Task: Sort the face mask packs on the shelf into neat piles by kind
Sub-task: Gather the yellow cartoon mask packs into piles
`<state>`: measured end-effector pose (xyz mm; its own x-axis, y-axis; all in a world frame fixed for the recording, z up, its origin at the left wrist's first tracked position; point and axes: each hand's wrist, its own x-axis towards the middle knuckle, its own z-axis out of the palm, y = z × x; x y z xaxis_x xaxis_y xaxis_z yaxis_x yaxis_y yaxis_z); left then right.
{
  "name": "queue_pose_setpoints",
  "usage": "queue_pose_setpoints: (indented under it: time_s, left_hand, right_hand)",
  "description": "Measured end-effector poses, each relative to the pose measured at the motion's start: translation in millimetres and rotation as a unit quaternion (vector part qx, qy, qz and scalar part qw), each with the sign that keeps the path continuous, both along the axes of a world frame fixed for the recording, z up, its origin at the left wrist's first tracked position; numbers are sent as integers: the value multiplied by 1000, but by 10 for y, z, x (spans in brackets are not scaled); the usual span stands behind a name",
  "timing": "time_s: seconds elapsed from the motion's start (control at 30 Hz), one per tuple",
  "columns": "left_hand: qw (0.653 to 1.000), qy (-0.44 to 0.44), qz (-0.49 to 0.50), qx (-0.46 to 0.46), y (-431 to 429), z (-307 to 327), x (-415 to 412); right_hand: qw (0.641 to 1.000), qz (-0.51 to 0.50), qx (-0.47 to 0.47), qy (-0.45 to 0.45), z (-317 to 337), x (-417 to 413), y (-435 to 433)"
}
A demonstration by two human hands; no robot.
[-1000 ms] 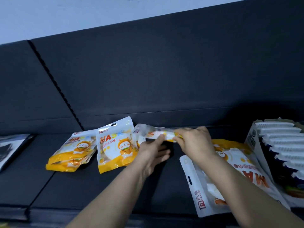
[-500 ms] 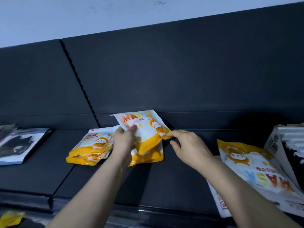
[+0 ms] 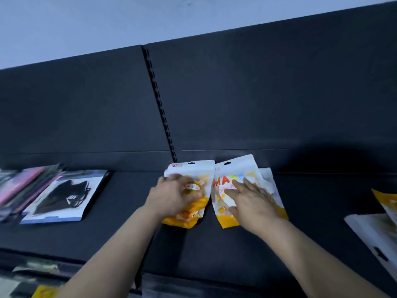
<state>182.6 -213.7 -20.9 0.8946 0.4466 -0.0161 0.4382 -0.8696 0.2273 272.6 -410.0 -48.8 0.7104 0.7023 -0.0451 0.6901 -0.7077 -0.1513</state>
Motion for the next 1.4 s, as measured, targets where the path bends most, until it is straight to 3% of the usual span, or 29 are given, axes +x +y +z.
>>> queue_pose_setpoints:
  time_s: [0.1,0.23,0.33,0.5,0.63,0.8,0.87,0.93,1.0,1.1,1.17,1.23,1.33,1.4]
  left_hand:
    - [998,53,-22,19,5,-41,93]
    - [998,-27,-39,39,-144,74,289]
    - [988,-103,-110,17,-398,131,460]
    - [965,-129,-222,-46,-1115,69,702]
    - [935,-103,-331,-69,-1925,-42,856]
    - [876,-29,-477,-64,-2927,-171,966]
    - [878,20,-478,-33,-3189,-261,980]
    - [898,45,-436,39,-3277,-335,1072]
    - [923,59,-377,57,-3185,-332,1174]
    - [959,10,-257,-120,-2940,-279,1250]
    - [950,-90,-150,-259,-2810,-299,1258]
    - [910,-164,-46,-378,-2784,-317,1228]
    - [822,-124,10,-555,-2918,-244,1117]
    - [783,-105,8,-613,-3032,-213,1050]
  right_hand:
    - [998,-50,-24,-18,-11,-13,89]
    - [998,-60,7,-4,4,-9,60]
    - [995,-77,55,-29,27,0,-140]
    - [968,-195,126,-91,18,62,-1020]
    - [930,-315,133,-134,97,65,-2046]
    - [912,-398,70,-63,76,93,-2957]
    - [915,-398,69,-19,34,115,-3126]
    - [926,-373,62,-10,-6,141,-3192]
    - [937,-338,90,10,-36,169,-3168]
    - [945,-297,132,26,-12,218,-3116]
    - [962,-249,112,-7,-5,306,-3106]
    - [975,-197,104,15,-7,401,-3090]
    - [975,-190,83,77,-40,489,-3032]
    - [976,-203,61,59,-79,513,-2987]
